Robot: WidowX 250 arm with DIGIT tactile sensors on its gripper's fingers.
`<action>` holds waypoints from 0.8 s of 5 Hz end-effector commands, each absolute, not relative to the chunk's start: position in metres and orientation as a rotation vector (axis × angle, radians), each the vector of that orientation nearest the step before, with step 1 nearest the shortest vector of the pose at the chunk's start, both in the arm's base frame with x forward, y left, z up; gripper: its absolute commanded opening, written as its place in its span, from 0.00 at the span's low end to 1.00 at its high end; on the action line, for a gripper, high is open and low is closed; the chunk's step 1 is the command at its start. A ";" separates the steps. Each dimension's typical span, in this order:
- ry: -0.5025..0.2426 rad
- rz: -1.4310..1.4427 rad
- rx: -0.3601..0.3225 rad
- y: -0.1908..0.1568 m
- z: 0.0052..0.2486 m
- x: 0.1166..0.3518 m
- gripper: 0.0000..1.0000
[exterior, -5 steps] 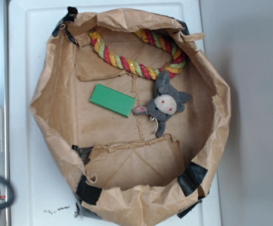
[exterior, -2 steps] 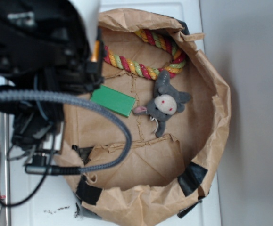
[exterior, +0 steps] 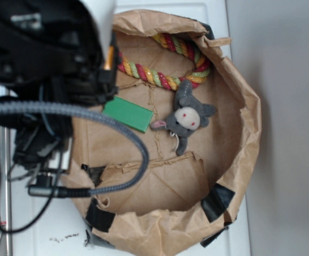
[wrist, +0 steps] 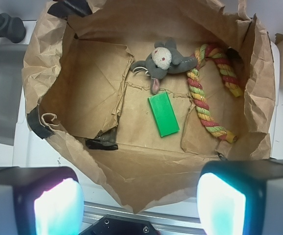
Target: Grab the green block.
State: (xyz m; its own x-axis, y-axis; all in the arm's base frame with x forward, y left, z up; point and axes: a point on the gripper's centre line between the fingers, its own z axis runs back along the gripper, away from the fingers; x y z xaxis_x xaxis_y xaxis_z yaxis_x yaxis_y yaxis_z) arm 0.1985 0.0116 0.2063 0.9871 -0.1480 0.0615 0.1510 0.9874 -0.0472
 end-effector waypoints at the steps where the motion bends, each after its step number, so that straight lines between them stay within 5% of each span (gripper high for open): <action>1: -0.157 -0.122 -0.070 0.015 0.195 0.219 1.00; 3: -0.205 -0.133 -0.103 0.027 0.145 0.238 1.00; 4: -0.208 -0.143 -0.051 0.030 0.105 0.248 1.00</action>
State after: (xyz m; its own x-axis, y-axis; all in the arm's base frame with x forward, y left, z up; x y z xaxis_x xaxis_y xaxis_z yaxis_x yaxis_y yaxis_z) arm 0.2414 0.0311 0.0942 0.9775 -0.1318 0.1649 0.1420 0.9885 -0.0513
